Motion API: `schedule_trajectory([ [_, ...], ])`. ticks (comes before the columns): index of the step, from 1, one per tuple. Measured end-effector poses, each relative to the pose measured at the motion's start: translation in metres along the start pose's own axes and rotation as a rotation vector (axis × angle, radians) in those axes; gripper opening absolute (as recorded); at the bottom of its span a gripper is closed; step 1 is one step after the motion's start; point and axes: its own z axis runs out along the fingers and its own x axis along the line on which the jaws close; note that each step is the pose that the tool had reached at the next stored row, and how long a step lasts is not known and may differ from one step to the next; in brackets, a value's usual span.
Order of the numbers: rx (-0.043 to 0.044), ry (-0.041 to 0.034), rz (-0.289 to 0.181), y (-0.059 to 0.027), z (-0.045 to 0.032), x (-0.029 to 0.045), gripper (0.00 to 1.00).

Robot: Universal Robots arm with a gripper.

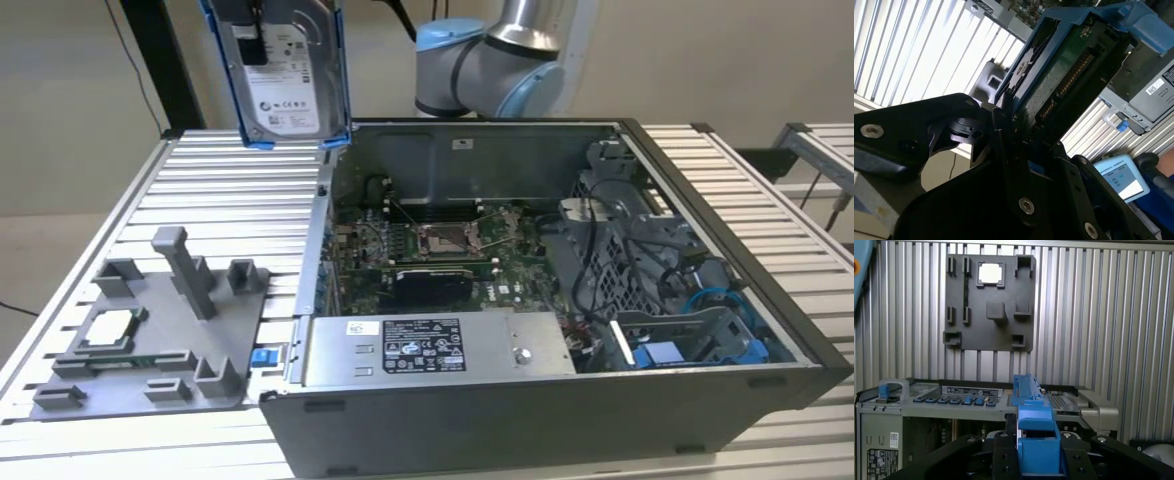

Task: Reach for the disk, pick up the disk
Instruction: 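Pick up the disk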

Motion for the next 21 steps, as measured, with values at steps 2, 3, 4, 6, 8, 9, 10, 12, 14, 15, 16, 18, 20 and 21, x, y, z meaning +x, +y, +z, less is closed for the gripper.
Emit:
schedule_trajectory([
  [2,0.0000,0.0000,0.000,-0.0036,0.0000,0.0001,0.00],
  [3,0.0000,0.0000,0.000,-0.0055,0.0000,0.0001,0.00],
  [4,0.0000,0.0000,0.000,-0.0073,0.0000,0.0001,0.00],
  [6,0.0000,0.0000,0.000,-0.0109,0.0000,0.0002,0.00],
  [8,0.0000,0.0000,0.000,-0.0144,-0.0001,0.0003,0.00],
  [9,0.0000,0.0000,0.000,-0.0161,-0.0001,0.0003,0.00],
  [10,0.0000,0.0000,0.000,-0.0179,-0.0001,0.0004,0.00],
  [12,0.0000,0.0000,0.000,-0.0213,-0.0001,0.0004,0.00],
  [14,0.0000,0.0000,0.000,-0.0248,-0.0001,0.0005,0.00],
  [15,0.0000,0.0000,0.000,-0.0267,-0.0001,0.0005,0.00],
  [16,0.0000,0.0000,0.000,-0.0283,-0.0001,0.0006,0.00],
  [18,0.0000,0.0000,0.000,-0.0318,-0.0002,0.0006,0.00],
  [20,0.0000,0.0000,0.000,-0.0352,-0.0002,0.0007,0.00],
  [21,0.0000,0.0000,0.000,-0.0369,-0.0002,0.0007,0.00],
])
